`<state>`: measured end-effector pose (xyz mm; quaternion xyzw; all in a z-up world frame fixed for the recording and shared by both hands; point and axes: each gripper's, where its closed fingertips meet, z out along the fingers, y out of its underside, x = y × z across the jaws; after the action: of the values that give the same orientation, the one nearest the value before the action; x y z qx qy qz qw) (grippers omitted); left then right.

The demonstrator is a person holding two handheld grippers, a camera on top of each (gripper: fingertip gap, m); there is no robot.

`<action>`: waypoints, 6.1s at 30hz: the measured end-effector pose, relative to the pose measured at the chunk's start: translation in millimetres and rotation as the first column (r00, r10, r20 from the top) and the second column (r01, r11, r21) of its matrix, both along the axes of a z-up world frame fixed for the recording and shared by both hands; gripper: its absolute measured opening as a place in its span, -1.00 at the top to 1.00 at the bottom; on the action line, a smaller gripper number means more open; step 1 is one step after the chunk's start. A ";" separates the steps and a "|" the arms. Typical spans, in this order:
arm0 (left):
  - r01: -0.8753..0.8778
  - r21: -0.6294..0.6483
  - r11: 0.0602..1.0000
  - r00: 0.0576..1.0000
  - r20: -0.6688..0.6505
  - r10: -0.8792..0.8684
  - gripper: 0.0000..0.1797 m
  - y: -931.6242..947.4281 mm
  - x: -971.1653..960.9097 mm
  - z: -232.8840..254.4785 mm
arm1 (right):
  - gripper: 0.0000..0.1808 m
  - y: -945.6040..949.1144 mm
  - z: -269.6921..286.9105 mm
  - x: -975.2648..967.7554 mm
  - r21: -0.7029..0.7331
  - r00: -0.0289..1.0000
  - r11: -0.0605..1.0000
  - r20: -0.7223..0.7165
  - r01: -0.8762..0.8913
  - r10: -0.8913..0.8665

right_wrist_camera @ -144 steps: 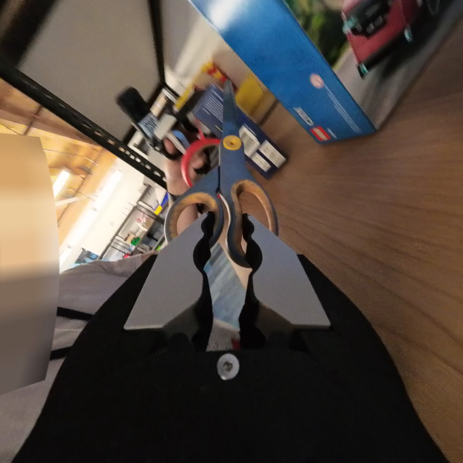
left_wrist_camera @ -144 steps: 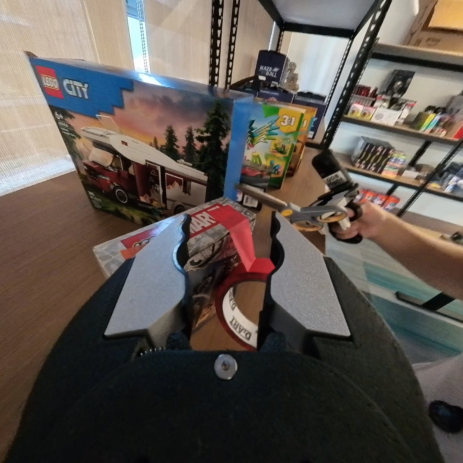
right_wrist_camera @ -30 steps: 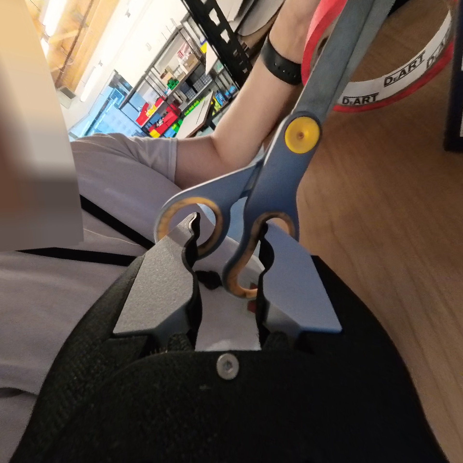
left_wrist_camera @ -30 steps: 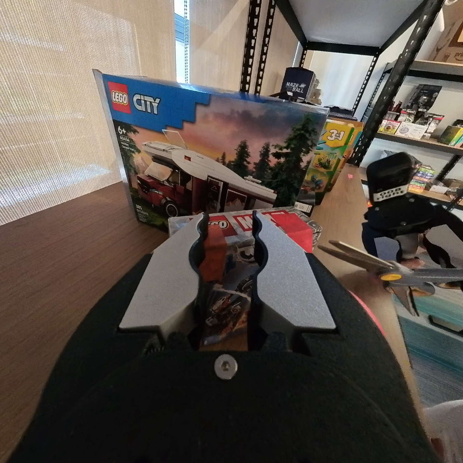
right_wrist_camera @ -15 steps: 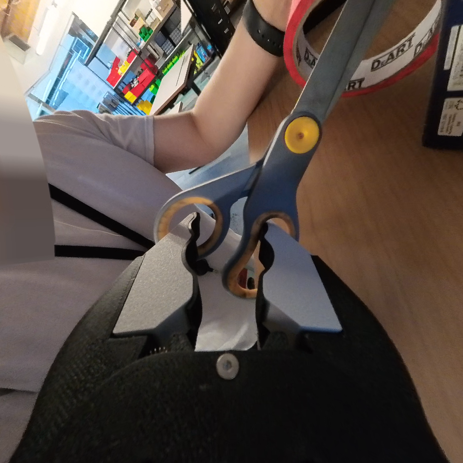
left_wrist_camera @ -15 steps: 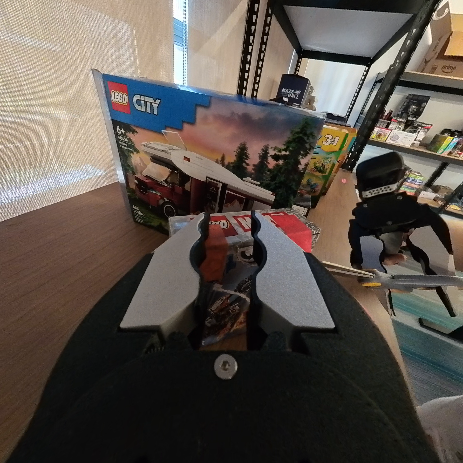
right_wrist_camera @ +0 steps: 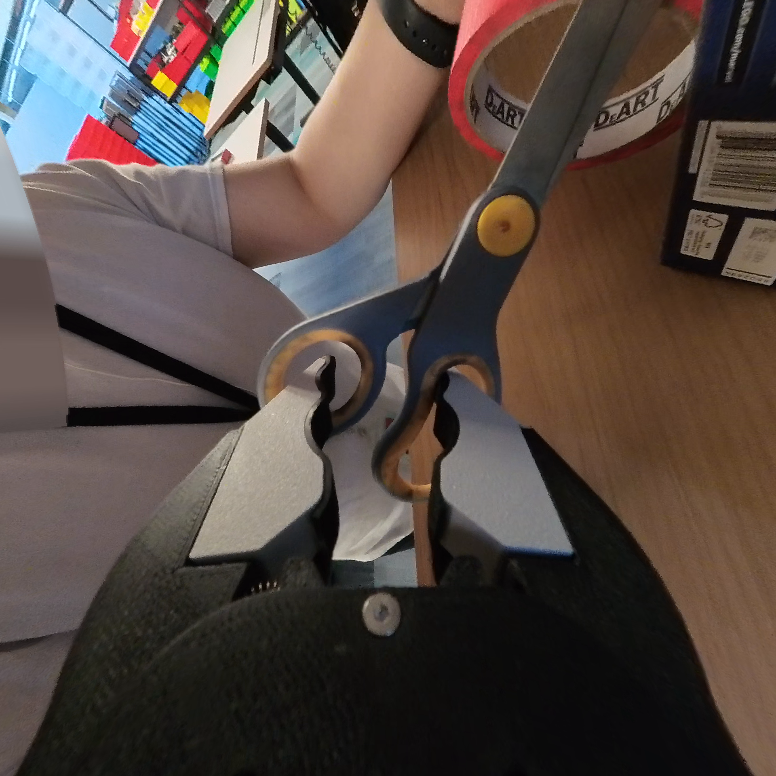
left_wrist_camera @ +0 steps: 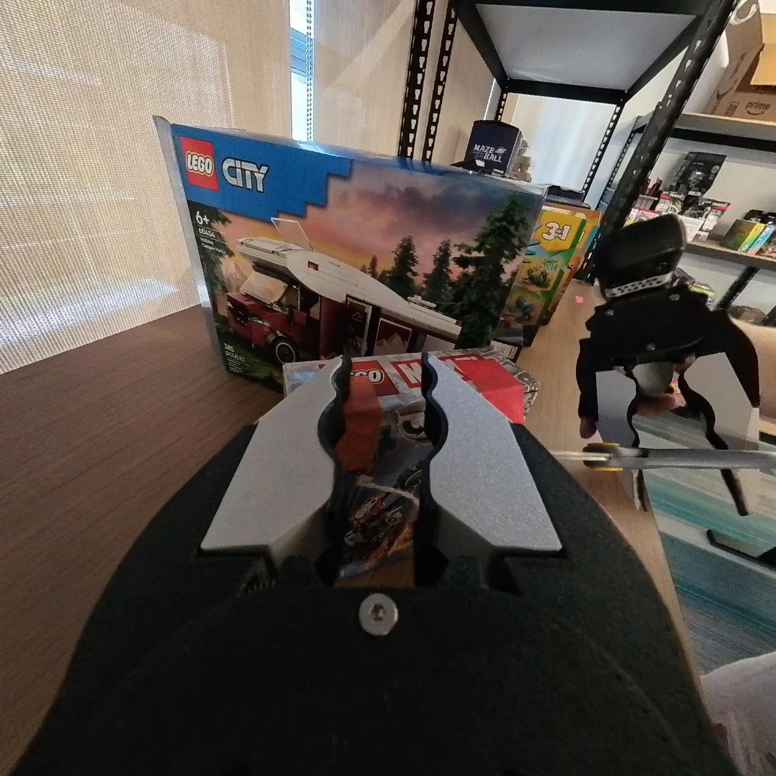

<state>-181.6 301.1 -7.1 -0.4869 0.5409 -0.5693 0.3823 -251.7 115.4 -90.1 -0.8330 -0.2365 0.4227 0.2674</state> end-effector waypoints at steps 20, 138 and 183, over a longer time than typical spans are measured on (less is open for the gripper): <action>0.002 -0.006 1.000 1.000 0.006 -0.002 0.66 0.6 0.0 0.1 | 0.74 5.0 -11.0 11.2 -0.091 0.999 0.995 0.024 0.047 -0.045; -0.040 0.944 -0.328 0.966 0.120 0.229 1.00 -50.6 -37.7 -31.6 | -0.18 141.1 20.0 68.1 0.428 0.027 0.541 0.801 -0.724 -0.598; -0.253 0.711 0.656 0.967 0.190 0.167 0.90 -48.4 -32.4 38.8 | -0.15 141.6 20.3 67.1 0.472 0.068 0.527 0.788 -0.707 -0.612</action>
<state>-214.1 252.7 31.7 -0.3215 0.6413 -0.2837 0.6363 -184.6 257.0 -69.8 -0.6043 -0.5521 -0.4389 0.3705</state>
